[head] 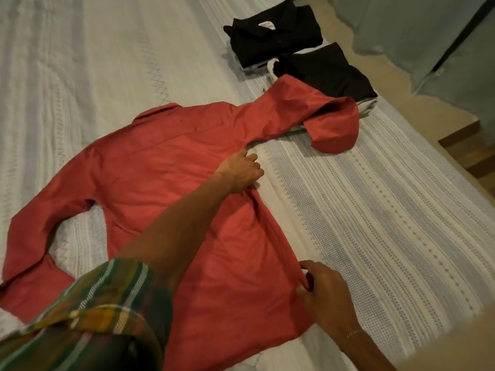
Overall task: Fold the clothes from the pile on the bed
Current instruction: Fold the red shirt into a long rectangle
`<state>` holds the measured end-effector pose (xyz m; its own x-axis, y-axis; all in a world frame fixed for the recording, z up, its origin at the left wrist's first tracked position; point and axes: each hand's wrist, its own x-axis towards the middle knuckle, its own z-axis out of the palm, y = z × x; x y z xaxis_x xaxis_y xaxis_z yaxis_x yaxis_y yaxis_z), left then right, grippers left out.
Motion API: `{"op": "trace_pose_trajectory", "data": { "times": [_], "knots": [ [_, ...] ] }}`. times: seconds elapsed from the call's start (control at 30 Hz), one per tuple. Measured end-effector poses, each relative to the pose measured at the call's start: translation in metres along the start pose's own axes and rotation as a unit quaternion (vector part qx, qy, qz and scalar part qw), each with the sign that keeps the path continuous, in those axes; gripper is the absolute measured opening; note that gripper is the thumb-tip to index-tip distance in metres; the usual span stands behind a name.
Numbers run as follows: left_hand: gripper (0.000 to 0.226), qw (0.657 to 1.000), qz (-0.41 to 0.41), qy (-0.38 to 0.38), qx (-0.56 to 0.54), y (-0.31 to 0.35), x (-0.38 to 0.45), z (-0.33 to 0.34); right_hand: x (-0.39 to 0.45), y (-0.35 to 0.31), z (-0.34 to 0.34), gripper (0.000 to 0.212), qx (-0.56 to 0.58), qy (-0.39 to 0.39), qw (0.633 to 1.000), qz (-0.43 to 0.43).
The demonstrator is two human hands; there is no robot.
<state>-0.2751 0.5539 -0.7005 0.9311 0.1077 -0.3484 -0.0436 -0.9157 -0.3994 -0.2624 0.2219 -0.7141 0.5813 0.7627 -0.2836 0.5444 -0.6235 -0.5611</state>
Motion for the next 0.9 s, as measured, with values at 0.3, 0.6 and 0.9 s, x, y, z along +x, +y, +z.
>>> {"op": "trace_pose_trajectory", "data": {
  "times": [0.3, 0.6, 0.9],
  "knots": [
    [0.027, 0.992, -0.073, 0.077, 0.061, -0.003, -0.077, 0.029, -0.036, -0.088, 0.037, 0.097, -0.238, 0.016, 0.962, -0.135],
    [0.044, 0.955, -0.285, -0.062, -0.045, 0.026, -0.132, 0.083, -0.054, -0.113, 0.097, 0.117, -0.262, -0.133, 0.948, -0.123],
    [0.051, 0.924, -0.365, -0.027, -0.109, 0.039, -0.144, 0.08, -0.049, -0.097, 0.108, 0.059, -0.178, -0.144, 0.964, -0.135]
  ]
}}
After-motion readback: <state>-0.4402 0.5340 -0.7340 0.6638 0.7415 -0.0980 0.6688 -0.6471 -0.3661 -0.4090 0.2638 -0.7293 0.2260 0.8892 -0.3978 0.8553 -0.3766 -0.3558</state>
